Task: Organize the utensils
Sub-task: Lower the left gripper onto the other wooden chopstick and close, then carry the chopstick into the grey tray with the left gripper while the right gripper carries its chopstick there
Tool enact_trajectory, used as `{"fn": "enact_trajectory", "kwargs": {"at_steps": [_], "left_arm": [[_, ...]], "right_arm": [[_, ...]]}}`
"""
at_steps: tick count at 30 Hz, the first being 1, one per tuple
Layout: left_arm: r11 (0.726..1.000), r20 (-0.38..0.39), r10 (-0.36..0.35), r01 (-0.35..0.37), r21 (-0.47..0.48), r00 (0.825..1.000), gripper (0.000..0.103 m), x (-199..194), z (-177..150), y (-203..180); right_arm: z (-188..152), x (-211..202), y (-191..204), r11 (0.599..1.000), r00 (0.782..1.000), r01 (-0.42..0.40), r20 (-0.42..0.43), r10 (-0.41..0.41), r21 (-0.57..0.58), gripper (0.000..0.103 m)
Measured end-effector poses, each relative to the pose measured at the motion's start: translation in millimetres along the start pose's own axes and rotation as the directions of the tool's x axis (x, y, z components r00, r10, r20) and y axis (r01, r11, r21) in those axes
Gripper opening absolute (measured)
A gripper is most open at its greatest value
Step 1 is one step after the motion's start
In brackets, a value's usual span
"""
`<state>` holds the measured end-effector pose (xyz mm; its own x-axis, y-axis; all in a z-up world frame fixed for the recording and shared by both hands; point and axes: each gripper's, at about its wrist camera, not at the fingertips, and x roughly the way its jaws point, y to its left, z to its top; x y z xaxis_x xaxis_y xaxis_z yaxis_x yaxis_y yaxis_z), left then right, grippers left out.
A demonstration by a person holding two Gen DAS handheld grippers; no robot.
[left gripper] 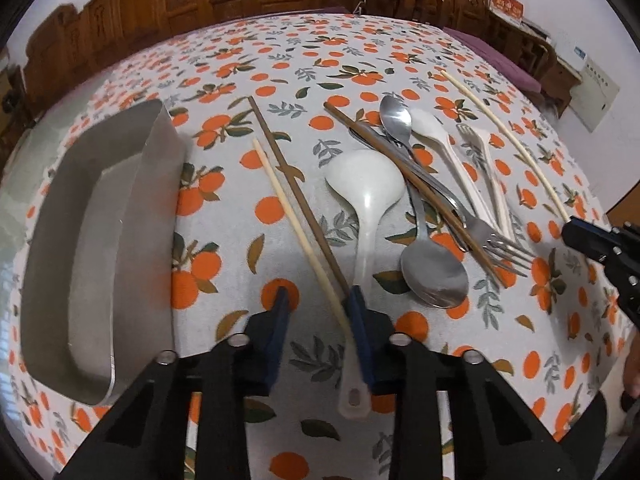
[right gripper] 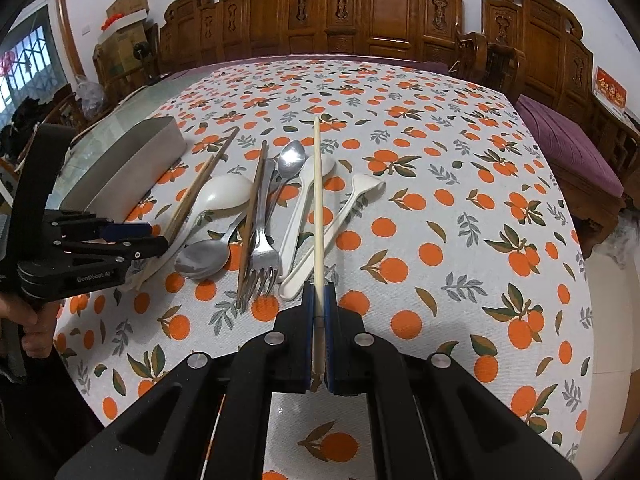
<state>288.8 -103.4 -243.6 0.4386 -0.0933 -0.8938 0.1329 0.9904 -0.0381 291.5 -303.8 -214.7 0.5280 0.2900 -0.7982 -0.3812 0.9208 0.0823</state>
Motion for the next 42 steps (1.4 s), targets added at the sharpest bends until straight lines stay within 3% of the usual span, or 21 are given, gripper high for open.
{"fn": "enact_trajectory", "kwargs": {"at_steps": [3,10,27,42], "left_arm": [[0.999,-0.014,-0.039,0.038,-0.032,0.999,0.012,0,-2,4],[0.993,-0.021,-0.082,0.08,-0.091,0.996,0.004,-4,-7,11],[0.997,0.099,-0.045,0.051,-0.064,0.994,0.004,-68,-2,35],[0.997,0.127,0.026,-0.016,-0.073,0.992,0.004,-97,3,102]], "right_arm": [[0,1,1,1.0,1.0,0.003,-0.002,-0.003,-0.003,0.006],[0,1,4,1.0,1.0,0.005,-0.003,-0.005,-0.007,0.006],[20,-23,45,0.999,0.998,-0.037,0.048,0.038,-0.019,0.006],[42,-22,106,0.995,0.995,-0.08,0.062,0.084,-0.051,0.006]]}}
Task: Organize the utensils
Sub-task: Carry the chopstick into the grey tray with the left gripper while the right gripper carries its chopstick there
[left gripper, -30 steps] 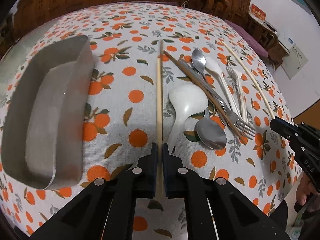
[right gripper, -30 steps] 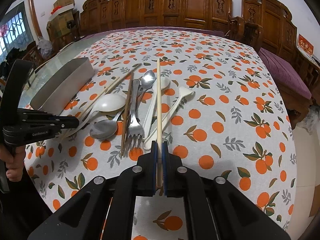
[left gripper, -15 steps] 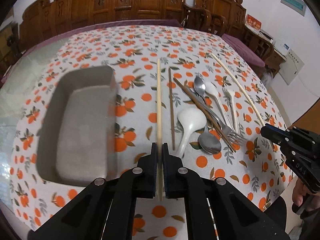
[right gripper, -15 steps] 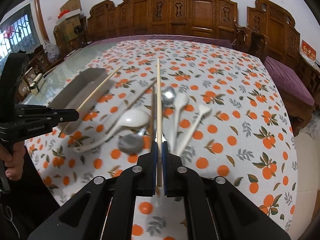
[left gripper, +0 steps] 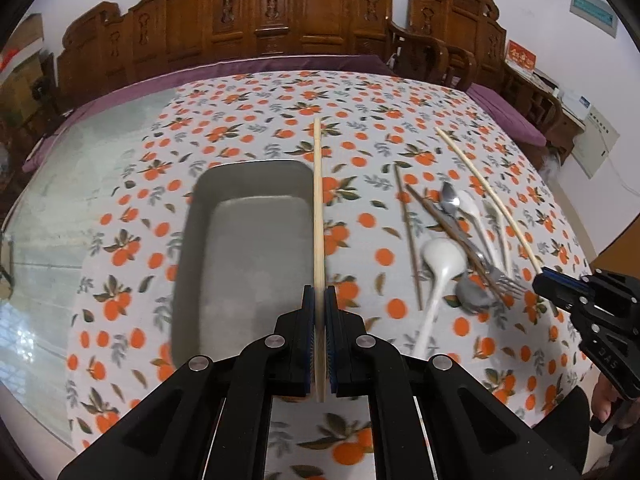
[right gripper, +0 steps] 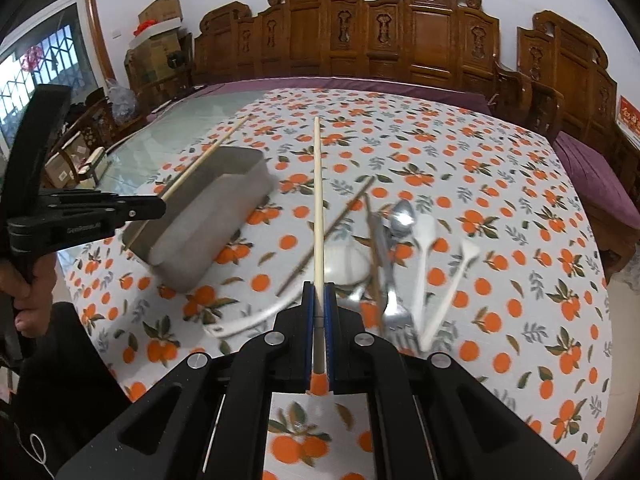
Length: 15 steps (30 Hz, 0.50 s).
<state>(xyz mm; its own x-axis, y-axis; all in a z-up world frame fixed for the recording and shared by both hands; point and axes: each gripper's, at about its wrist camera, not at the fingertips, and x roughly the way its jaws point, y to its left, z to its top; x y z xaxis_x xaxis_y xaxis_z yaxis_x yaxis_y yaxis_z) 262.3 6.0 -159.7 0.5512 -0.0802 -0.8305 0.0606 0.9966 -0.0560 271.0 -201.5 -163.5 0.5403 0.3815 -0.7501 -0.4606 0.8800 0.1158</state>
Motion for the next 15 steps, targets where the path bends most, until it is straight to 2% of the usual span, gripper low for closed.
{"fn": "enact_trajectory", "kwargs": {"at_steps": [8,15], "left_arm": [[0.999,-0.069,0.038,-0.04,-0.022,0.997,0.004,25,-3,37],[0.998,-0.119,0.054,-0.057,-0.027,0.991,0.004,46,-6,51]], "right_arm": [[12,9,34,0.999,0.999,-0.039,0.002,0.039,-0.016,0.006],[17,17,55,0.998,0.998,-0.056,-0.01,0.056,-0.027,0.006]]}}
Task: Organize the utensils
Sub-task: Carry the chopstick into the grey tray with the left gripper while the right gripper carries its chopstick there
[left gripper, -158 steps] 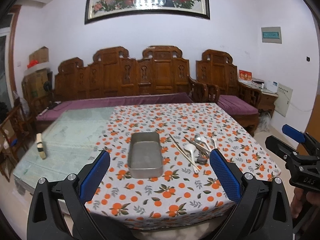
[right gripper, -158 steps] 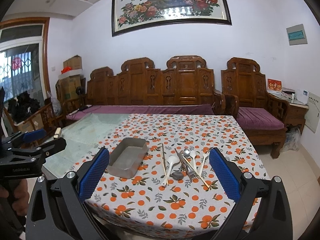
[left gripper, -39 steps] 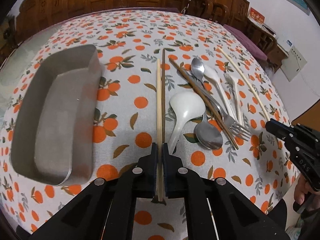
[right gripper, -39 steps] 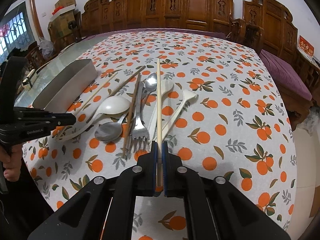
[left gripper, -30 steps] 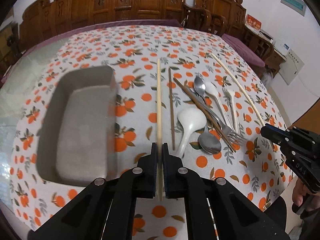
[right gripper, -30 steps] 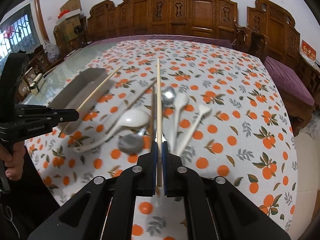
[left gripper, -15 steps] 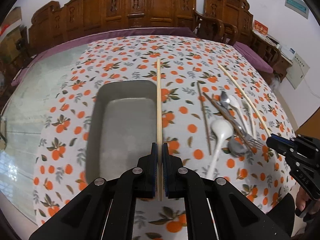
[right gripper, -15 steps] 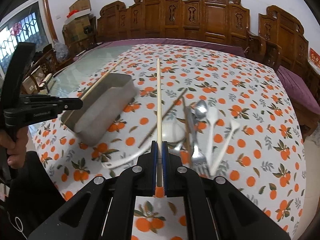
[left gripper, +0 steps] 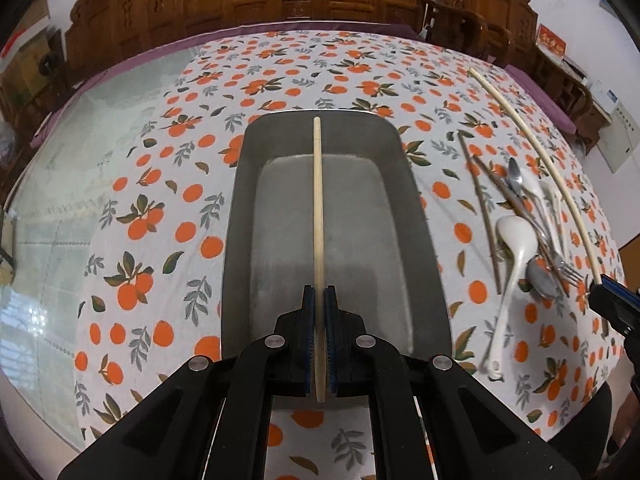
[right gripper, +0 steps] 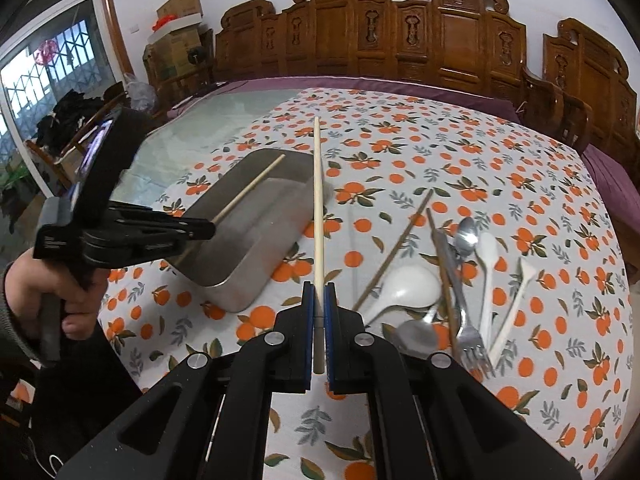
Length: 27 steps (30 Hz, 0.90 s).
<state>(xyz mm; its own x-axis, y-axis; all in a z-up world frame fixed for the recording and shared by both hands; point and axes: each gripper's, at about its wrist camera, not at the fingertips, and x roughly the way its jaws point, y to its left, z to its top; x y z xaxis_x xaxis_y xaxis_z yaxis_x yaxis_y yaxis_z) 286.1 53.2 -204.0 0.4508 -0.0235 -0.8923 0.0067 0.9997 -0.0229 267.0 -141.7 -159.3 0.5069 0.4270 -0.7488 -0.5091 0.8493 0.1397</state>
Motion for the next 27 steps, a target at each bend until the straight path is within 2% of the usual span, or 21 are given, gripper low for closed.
{"fn": "enact_trajectory", "kwargs": {"at_steps": [7,10,19,24,27], "left_arm": [[1.0,-0.016,-0.005,0.005,-0.008,1.0,0.005,10,6,3],[1.0,-0.005,-0.01,0.01,-0.005,1.0,0.008,4,7,5],[1.0,0.124,0.007,-0.011,0.026,0.992,0.027,-48,0,29],[1.0,0.174,0.01,-0.013,0.019,0.985,0.029,-72,-6,50],[1.0,0.202,0.014,-0.016,0.009,0.979,0.037,-83,-11,64]], "right_arm": [[2,9,10,1.0,1.0,-0.008,-0.017,0.009,0.007,0.006],[3,13,13,1.0,1.0,-0.008,-0.022,0.009,0.013,0.006],[18,29,32,0.998,0.999,-0.045,-0.022,0.046,0.036,0.006],[28,44,49,0.998,0.998,-0.053,-0.029,0.055,0.042,0.006],[33,54,56,0.997,0.998,-0.053,-0.04,0.055,0.048,0.006]]}}
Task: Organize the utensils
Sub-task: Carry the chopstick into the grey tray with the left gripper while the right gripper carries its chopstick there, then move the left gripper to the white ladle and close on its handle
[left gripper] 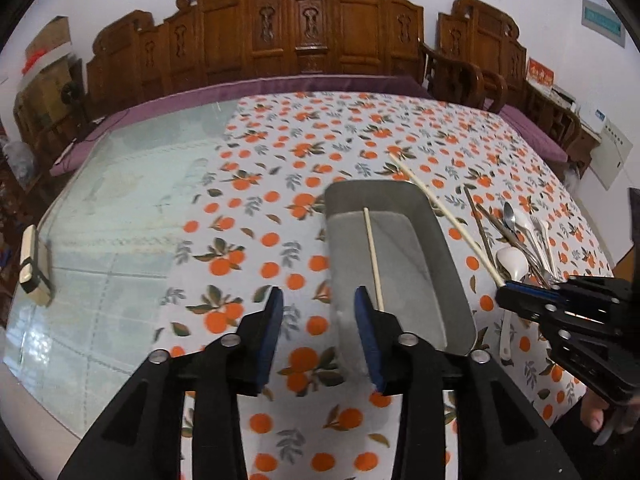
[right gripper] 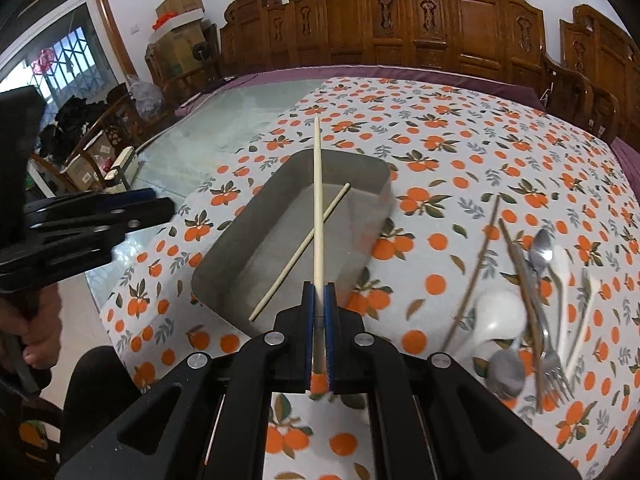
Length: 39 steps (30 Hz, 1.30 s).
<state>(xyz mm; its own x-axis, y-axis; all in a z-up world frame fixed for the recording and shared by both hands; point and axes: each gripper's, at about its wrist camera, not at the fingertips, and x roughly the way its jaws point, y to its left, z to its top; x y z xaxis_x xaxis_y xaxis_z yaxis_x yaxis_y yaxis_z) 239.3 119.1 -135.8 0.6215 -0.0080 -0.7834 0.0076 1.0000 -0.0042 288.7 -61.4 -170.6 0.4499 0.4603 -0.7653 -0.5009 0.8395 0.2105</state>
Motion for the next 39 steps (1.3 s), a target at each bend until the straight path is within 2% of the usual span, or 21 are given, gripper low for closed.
{"fn": "enact_trajectory", "kwargs": {"at_steps": [3,8,11,19,28,33,39], "left_arm": [[1.0,0.022,0.011,-0.011,0.0,1.0,0.045,-7,-3,9],[1.0,0.069,0.023,-0.023,-0.005,0.997,0.073,-19,-7,21],[1.0,0.085,0.027,-0.026,-0.014,0.996,0.083,-22,-10,27],[1.0,0.088,0.009,-0.007,-0.024,0.996,0.084,-23,-13,33],[0.999,0.102,0.003,0.001,-0.038,0.995,0.084,-28,-12,37],[0.999,0.103,0.001,0.002,-0.033,0.995,0.084,-30,-13,33],[1.0,0.115,-0.016,0.017,-0.009,0.993,0.084,-36,-14,19]], "right_arm": [[6,10,4,1.0,1.0,-0.01,-0.009,0.01,0.019,0.006],[14,29,9,0.999,0.999,-0.01,-0.033,0.011,0.047,0.006],[16,39,13,0.999,0.999,0.001,-0.051,0.001,0.047,0.006],[17,58,25,0.998,0.995,0.042,-0.092,-0.038,0.043,0.006],[17,65,30,0.999,0.996,-0.007,-0.089,0.012,0.051,0.008],[16,51,27,0.999,0.997,-0.034,-0.062,0.036,0.032,0.009],[7,11,12,1.0,1.0,0.007,0.0,-0.007,-0.014,0.009]]}}
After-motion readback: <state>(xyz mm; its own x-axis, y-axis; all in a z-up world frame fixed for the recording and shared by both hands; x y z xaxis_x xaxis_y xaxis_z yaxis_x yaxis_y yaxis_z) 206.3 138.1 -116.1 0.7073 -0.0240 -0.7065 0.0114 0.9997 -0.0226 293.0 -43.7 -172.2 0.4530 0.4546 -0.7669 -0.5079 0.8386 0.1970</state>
